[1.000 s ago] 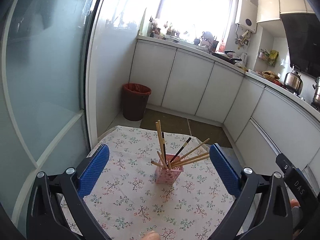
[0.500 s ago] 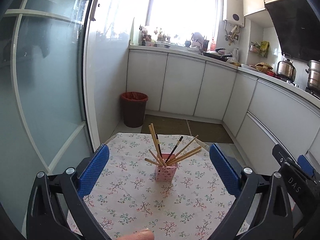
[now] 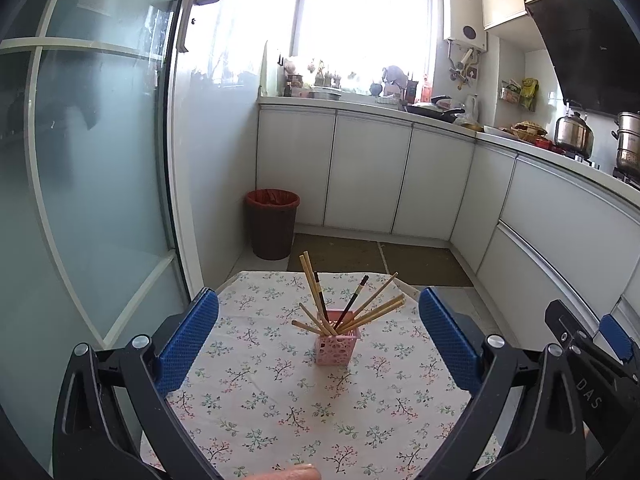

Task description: Organize utensils

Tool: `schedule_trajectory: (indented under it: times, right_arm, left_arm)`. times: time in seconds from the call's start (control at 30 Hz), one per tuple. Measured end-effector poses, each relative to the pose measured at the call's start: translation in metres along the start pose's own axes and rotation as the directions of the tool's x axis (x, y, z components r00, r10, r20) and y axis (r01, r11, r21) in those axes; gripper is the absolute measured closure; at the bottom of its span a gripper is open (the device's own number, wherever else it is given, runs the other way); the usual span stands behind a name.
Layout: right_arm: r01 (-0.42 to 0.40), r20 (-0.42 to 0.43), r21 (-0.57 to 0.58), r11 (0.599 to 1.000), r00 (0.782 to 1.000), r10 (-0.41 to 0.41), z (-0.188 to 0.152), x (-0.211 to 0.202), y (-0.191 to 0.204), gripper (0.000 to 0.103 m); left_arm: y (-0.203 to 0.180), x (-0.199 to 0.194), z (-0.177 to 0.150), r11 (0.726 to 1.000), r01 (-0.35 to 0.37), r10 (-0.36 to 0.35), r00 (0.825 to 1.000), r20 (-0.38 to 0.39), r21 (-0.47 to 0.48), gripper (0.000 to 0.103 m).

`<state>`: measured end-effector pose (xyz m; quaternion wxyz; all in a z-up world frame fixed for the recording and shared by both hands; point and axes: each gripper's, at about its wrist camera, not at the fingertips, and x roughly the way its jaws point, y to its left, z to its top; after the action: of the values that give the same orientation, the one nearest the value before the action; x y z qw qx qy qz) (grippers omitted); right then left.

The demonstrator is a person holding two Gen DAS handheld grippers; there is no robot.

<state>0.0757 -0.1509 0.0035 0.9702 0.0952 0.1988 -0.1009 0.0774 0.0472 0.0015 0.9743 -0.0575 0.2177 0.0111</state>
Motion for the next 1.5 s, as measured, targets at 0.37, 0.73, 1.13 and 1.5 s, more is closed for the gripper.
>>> schedule_trajectory:
  times: [0.37, 0.73, 1.13, 1.5]
  right_arm:
    - [-0.004, -0.008, 0.003, 1.0, 1.0, 0.004, 0.0, -0.002, -0.002, 0.007]
    - [-0.016, -0.03, 0.004, 1.0, 0.999, 0.016, -0.001, 0.0, -0.004, 0.007]
    - [-0.015, -0.039, 0.006, 1.0, 0.999, 0.015, -0.003, 0.001, -0.006, 0.007]
    - [0.002, -0.043, 0.024, 1.0, 0.999, -0.001, -0.004, 0.001, -0.01, 0.007]
  left_arm:
    - [-0.005, -0.001, -0.001, 1.0, -0.016, 0.016, 1.0, -0.008, 0.013, 0.007]
    - [-0.005, 0.0, -0.001, 1.0, 0.004, -0.004, 0.999, -0.038, 0.002, 0.007]
    - [-0.013, -0.006, -0.003, 0.999, -0.022, 0.022, 1.0, 0.014, 0.043, 0.017]
    - [-0.013, -0.006, 0.0, 0.999, -0.028, 0.028, 1.0, 0.001, 0.035, 0.007]
